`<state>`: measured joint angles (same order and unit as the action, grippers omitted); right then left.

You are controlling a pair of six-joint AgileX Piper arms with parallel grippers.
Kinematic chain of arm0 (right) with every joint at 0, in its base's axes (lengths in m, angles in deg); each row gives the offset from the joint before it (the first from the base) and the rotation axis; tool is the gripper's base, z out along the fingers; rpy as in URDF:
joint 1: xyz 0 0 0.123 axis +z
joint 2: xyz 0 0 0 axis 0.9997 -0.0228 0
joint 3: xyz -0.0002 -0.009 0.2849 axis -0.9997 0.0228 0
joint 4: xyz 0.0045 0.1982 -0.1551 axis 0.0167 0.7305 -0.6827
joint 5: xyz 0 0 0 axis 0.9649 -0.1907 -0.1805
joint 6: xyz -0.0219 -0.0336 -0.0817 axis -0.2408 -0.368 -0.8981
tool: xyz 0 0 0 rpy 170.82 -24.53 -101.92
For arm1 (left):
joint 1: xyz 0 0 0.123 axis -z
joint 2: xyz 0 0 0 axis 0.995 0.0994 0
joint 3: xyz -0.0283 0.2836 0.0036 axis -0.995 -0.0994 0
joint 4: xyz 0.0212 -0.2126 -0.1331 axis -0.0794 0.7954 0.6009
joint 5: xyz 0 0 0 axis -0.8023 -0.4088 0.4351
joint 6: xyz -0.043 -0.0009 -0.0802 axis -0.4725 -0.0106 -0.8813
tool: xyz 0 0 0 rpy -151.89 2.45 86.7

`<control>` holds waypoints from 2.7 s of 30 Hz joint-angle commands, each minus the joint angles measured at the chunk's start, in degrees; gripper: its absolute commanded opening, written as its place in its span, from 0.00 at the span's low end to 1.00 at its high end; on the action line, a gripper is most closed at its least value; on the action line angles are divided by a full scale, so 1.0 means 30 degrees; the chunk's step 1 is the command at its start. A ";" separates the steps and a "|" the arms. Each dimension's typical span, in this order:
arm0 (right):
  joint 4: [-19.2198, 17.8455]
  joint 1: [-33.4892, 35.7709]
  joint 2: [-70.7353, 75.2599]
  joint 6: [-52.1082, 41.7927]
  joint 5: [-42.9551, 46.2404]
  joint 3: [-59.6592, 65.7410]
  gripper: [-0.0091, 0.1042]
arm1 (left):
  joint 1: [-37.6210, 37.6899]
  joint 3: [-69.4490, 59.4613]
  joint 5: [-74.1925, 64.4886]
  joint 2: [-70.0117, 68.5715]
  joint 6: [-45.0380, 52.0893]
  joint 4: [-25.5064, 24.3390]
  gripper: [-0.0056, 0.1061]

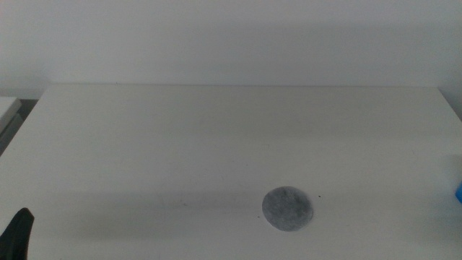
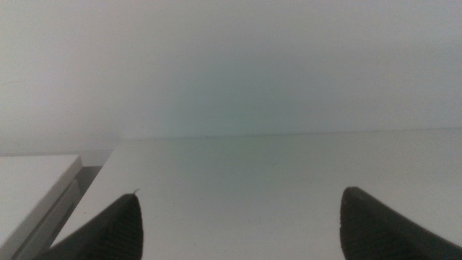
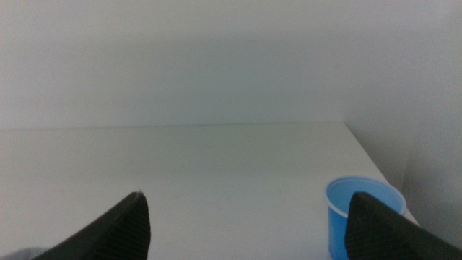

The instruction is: Place an empty cup on a cup mat.

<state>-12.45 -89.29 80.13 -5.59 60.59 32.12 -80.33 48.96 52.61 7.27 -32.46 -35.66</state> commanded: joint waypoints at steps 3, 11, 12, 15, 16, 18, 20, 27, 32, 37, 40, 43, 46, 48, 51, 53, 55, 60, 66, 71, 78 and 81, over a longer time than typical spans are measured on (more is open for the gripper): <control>0.0025 -0.0148 0.0090 0.2047 0.0648 0.0073 0.90 | 0.0020 0.0008 0.0246 -0.0070 -0.0054 0.0042 0.89; -0.0053 -0.0148 -0.5314 0.2334 -0.3441 -0.5995 0.90 | 0.0020 0.0008 0.0246 -0.0070 -0.0054 0.0042 0.89; -0.0053 -0.0148 -0.6887 0.2334 -0.4979 -0.7367 0.90 | 0.0020 0.0008 0.0246 -0.0070 -0.0054 0.0042 0.89; 0.0027 -0.0148 -1.0483 0.2334 -1.0375 -1.1414 0.90 | 0.0020 0.0008 0.0246 -0.0070 -0.0054 0.0042 0.89; 0.0027 -0.0148 -1.1411 0.2334 -1.2209 -1.2713 0.90 | 0.0020 0.0008 0.0246 -0.0070 -0.0054 0.0042 0.89; 0.0027 -0.0148 -1.3371 0.2334 -1.5026 -1.4965 0.90 | 0.0020 0.0008 0.0246 -0.0070 -0.0054 0.0042 0.89; 0.0027 -0.0148 -1.4780 0.2334 -1.6194 -1.6565 0.90 | 0.0020 0.0008 0.0246 -0.0070 -0.0054 0.0042 0.89; 0.1169 -0.0148 -1.7644 0.2631 -1.6829 -1.8976 0.90 | 0.0020 0.0008 0.0246 -0.0070 -0.0054 0.0042 0.89; 0.1461 -0.0148 -1.8208 0.2571 -1.7209 -1.9048 0.90 | 0.0020 0.0008 0.0246 -0.0070 -0.0054 0.0042 0.89; -0.0949 -0.0159 -2.0497 0.3073 -1.8840 -1.9621 0.90 | 0.0020 0.0008 0.0246 -0.0070 -0.0054 0.0042 0.89; -0.2012 -0.0492 -2.2208 0.3111 -1.8907 -1.9621 0.90 | 0.0020 0.0008 0.0246 -0.0070 -0.0054 0.0042 0.89; -0.1984 -0.1747 -2.4093 0.3201 -1.8573 -1.9652 0.90 | 0.0020 0.0008 0.0246 -0.0070 -0.0054 0.0042 0.89; -0.1523 -0.3547 -2.5557 0.3201 -1.7829 -1.9909 0.90 | 0.0020 0.0008 0.0246 -0.0070 -0.0054 0.0042 0.89; -0.1277 -0.5170 -2.6584 0.3201 -1.6927 -2.0237 0.90 | 0.0020 0.0008 0.0246 -0.0070 -0.0054 0.0042 0.89; -0.1277 -0.6409 -2.7588 0.3295 -1.6154 -2.0675 0.90 | 0.0020 0.0008 0.0246 -0.0070 -0.0054 0.0042 0.89; -0.1277 -0.6950 -2.8412 0.3295 -1.5802 -2.0983 0.90 | 0.0020 0.0008 0.0246 -0.0070 -0.0054 0.0042 0.89; -0.1277 -0.7279 -2.9330 0.3295 -1.5750 -2.1430 0.90 | 0.0020 0.0008 0.0246 -0.0070 -0.0054 0.0042 0.89; -0.1233 -0.7422 -3.2027 0.3295 -1.4798 -2.2445 0.90 | 0.0020 0.0008 0.0246 -0.0070 -0.0054 0.0042 0.89; -0.1103 -0.7422 -3.4617 0.3295 -1.3979 -2.3304 0.66 | 0.0020 0.0008 0.0246 -0.0070 -0.0054 0.0042 0.89; -0.0895 -0.7051 -3.5022 0.2635 -1.3927 -2.3388 0.10 | 0.0020 0.0008 0.0246 -0.0070 -0.0054 0.0042 0.89; -0.0864 -0.2576 -3.2070 0.3221 -1.4730 -2.4434 0.06 | 0.0020 0.0008 0.0246 -0.0070 -0.0054 0.0042 0.89; -0.0865 -0.0012 -3.1897 0.3770 -1.5842 -2.5653 0.06 | 0.0020 0.0008 0.0246 -0.0070 -0.0054 0.0042 0.89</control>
<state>-14.92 -92.77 -16.25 4.71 15.48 -43.01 -80.33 48.96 52.61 7.27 -32.46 -35.66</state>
